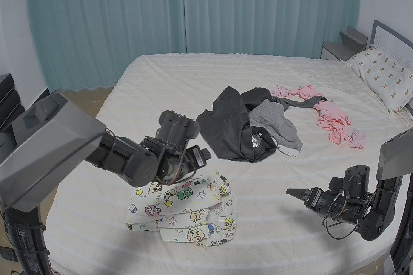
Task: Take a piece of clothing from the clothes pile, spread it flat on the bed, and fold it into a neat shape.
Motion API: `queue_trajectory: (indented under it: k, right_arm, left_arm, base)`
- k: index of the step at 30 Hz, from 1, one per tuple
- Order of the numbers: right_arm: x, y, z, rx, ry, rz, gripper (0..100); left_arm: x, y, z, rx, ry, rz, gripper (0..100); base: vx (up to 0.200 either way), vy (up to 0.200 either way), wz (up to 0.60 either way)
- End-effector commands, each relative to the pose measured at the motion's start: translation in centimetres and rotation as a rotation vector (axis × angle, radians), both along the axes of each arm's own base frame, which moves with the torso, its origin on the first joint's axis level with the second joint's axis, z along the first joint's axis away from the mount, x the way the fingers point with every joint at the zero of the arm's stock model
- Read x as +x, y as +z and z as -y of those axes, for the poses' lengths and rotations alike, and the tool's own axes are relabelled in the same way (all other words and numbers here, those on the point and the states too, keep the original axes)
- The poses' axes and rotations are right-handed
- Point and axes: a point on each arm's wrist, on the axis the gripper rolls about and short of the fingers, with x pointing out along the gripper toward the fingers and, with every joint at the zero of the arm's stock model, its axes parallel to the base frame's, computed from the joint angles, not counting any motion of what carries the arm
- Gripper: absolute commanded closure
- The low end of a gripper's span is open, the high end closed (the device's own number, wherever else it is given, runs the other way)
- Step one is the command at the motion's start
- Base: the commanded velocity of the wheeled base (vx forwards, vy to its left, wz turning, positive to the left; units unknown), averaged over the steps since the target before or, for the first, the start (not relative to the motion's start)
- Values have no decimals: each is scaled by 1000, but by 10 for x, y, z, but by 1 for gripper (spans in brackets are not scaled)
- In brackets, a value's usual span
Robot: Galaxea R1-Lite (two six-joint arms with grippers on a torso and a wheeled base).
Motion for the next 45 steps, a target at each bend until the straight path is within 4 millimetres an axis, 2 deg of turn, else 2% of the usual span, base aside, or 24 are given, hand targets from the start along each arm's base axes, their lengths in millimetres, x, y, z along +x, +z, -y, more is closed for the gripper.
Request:
queue_trajectory:
  k: [1, 4, 5, 6, 10, 16, 22, 30, 45]
  right_arm:
    - [-6, -7, -6, -5, 28, -12, 0]
    - [-9, -8, -9, -5, 44, -16, 0]
    - [-9, -8, -9, -5, 44, -16, 0]
    - [-9, -8, -10, -4, 48, -17, 0]
    - [-9, -10, -10, -3, 47, -26, 0]
    - [-9, -10, -10, -2, 45, -28, 0]
    - [-9, -12, -9, -4, 40, -37, 0]
    - [-9, -13, -9, -4, 40, -37, 0]
    - [-9, -15, -9, -8, 40, -47, 0]
  left_arm:
    - [-21, 33, -54, -70, 90, 7, 0]
    - [-45, 51, -86, -142, 149, 2, 0]
    - [-45, 51, -86, -142, 149, 2, 0]
    - [-60, 54, -101, -167, 159, -15, 0]
    - [-87, 52, -118, -165, 174, -38, 0]
    - [-106, 58, -123, -169, 171, -26, 0]
    - [-116, 62, -127, -160, 166, -9, 0]
    - [-141, 64, -136, -101, 107, 21, 0]
    - [-147, 67, -140, -73, 97, 14, 0]
  base:
    - [0, 0, 0]
    - [0, 0, 0]
    - [0, 0, 0]
    - [0, 0, 0]
    - [0, 0, 0]
    - [0, 0, 0]
    - [-200, 0, 0]
    - [0, 0, 0]
    - [0, 27, 0]
